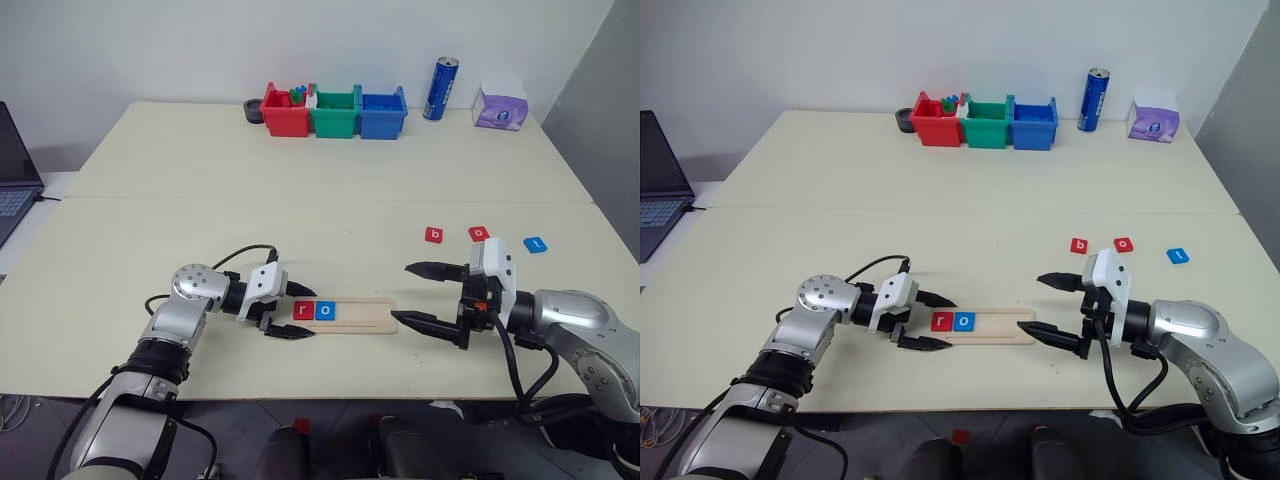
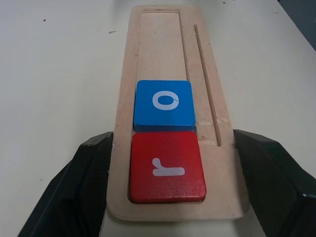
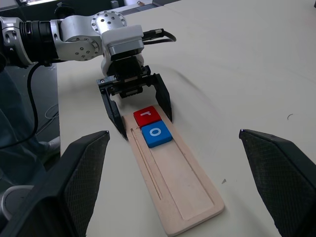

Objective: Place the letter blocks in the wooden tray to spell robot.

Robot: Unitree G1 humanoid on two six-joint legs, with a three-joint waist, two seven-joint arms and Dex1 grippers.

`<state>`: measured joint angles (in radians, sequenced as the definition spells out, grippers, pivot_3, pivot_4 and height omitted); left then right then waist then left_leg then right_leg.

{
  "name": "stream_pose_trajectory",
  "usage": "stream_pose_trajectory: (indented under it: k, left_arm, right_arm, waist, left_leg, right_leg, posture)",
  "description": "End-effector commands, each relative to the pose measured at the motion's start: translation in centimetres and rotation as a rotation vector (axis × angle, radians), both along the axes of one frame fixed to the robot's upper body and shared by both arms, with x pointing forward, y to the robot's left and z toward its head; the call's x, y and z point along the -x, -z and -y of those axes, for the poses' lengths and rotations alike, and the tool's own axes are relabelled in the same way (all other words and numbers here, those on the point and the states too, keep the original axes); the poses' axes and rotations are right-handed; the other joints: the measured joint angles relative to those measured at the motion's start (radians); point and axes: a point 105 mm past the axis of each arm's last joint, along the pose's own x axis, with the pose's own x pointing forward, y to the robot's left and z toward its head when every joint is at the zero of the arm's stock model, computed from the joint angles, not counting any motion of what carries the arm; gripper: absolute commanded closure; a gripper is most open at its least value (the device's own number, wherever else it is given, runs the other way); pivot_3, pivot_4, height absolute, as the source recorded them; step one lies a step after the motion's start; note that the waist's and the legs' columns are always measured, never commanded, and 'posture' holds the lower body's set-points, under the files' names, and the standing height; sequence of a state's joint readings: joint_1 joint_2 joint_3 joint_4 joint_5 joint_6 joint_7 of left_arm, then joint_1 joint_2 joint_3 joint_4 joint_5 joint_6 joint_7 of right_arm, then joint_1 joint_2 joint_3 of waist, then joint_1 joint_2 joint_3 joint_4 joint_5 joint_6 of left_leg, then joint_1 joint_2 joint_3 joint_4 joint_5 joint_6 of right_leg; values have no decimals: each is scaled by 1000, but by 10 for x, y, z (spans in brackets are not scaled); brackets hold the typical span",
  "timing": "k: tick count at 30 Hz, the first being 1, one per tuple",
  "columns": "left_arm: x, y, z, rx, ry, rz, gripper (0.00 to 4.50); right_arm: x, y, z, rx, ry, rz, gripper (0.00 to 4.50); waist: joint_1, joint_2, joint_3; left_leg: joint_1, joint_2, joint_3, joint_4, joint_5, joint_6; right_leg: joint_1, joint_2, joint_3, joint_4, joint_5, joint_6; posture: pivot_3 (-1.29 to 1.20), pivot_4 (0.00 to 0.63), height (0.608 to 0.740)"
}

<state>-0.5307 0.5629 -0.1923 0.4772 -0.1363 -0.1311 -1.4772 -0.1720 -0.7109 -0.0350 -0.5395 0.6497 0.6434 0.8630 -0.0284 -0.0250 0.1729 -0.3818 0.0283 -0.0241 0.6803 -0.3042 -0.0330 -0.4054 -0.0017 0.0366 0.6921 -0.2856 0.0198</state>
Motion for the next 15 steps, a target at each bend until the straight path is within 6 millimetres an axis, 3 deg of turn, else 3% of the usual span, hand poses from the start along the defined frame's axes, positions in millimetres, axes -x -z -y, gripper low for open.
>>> stream_pose_trajectory:
  k: [1, 15]
  left_arm:
    - [2, -3, 0, -13, 24, 18, 1107]
    - [-3, -4, 15, 9, 28, 32, 1107]
  right_arm:
    - [3, -8, -3, -13, -12, 43, 0]
    - [2, -8, -5, -22, -6, 45, 0]
  waist:
    - [0, 0, 0]
    - [0, 0, 0]
  left_leg:
    - [0, 0, 0, 0, 0, 0]
    - [0, 0, 0, 0, 0, 0]
  right_leg:
    - [0, 0, 0, 0, 0, 0]
    - [0, 0, 0, 0, 0, 0]
  posture:
    - [0, 150, 740]
    - [0, 150, 740]
